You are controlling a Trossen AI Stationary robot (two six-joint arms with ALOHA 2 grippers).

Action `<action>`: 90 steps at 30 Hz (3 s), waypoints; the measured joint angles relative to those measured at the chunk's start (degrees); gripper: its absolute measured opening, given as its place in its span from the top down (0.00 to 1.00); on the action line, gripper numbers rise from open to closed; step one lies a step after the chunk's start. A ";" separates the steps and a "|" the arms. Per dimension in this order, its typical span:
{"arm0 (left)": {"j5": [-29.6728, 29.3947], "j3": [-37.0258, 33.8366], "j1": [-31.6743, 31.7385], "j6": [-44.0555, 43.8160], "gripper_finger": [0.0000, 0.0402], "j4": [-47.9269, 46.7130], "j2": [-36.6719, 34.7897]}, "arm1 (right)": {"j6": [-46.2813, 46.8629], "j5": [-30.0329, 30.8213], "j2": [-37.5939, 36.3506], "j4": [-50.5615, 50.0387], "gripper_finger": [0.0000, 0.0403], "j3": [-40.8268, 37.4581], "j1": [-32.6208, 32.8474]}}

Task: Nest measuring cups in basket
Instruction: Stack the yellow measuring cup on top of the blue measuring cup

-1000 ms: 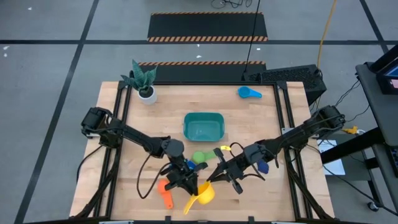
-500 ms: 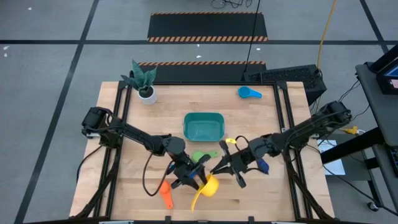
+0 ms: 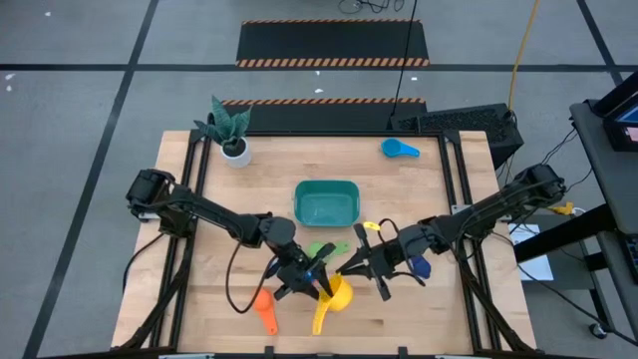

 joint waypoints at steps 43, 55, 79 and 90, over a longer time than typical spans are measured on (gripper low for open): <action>-31.10 -0.04 3.49 -6.59 0.98 -41.11 -4.21 | -8.52 45.82 -3.00 -24.28 0.72 0.02 4.31; -31.09 -0.02 5.61 -15.65 0.98 -39.84 -4.75 | -32.84 52.03 0.03 -8.03 0.66 0.02 13.01; -20.27 0.02 -1.39 1.98 0.98 -33.73 -5.98 | -19.47 38.70 -0.16 -3.17 0.66 0.00 12.71; 3.29 0.02 -1.82 8.56 0.98 -29.51 -5.98 | -3.17 7.41 -0.16 -2.52 0.66 0.00 7.42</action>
